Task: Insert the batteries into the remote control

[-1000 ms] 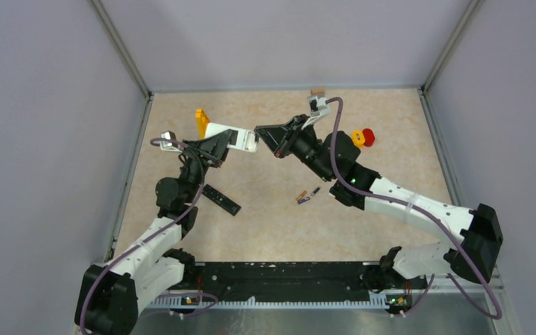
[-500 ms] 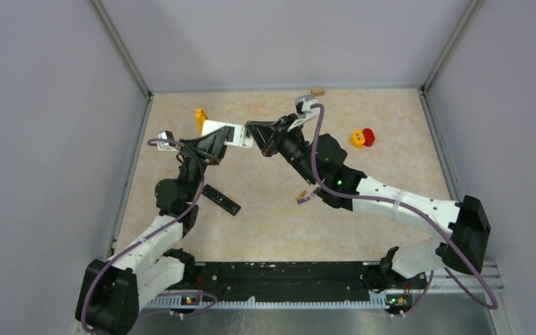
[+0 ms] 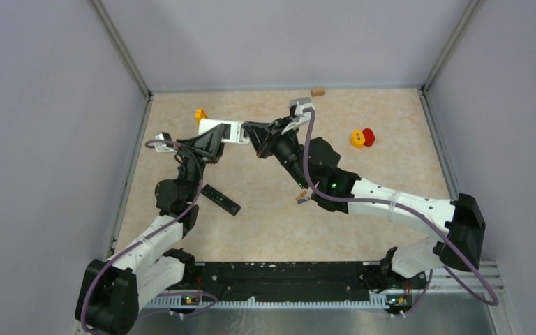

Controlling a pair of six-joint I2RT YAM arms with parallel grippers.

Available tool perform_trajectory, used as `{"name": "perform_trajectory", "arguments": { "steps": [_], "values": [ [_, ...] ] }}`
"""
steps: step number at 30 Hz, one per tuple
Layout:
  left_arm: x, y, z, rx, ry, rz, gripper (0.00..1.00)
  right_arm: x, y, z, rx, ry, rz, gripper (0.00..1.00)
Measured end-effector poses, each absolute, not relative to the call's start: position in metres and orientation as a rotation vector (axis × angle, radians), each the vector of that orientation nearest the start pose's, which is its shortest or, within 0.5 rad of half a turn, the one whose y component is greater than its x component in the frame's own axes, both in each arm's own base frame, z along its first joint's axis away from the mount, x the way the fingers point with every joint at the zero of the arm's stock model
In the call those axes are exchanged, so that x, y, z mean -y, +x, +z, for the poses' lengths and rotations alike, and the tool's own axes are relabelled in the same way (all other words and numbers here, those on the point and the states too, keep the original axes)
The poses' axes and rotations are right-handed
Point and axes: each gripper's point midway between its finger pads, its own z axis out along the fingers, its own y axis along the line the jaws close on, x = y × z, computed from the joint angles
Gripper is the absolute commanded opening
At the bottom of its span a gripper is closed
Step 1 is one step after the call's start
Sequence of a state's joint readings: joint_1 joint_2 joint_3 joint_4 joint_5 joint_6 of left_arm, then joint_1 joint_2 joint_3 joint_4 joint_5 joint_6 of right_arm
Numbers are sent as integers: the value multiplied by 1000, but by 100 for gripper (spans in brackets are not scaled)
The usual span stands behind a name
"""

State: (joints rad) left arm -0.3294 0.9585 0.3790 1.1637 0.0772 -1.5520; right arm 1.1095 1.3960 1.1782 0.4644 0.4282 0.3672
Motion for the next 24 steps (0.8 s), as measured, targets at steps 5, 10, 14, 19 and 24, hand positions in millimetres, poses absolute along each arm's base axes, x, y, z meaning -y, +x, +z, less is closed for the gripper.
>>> {"name": "perform_trajectory", "arguments": {
  "steps": [5,10,14,19,24],
  "values": [
    [153,279,380,-976,-606,-1759,0,-395,262,400,-1401,-128,960,3],
    [153,279,381,-967,-616,-1774,0,-399,264,402,-1403,-117,967,4],
    [153,279,381,-963,-615,-1776,0,-399,264,402,-1405,-109,977,7],
    [153,279,382,-956,-614,-1777,0,-401,261,402,-1410,-105,989,12],
    [152,279,383,-952,-618,-1774,0,-402,259,401,-1416,-100,998,17]
  ]
}}
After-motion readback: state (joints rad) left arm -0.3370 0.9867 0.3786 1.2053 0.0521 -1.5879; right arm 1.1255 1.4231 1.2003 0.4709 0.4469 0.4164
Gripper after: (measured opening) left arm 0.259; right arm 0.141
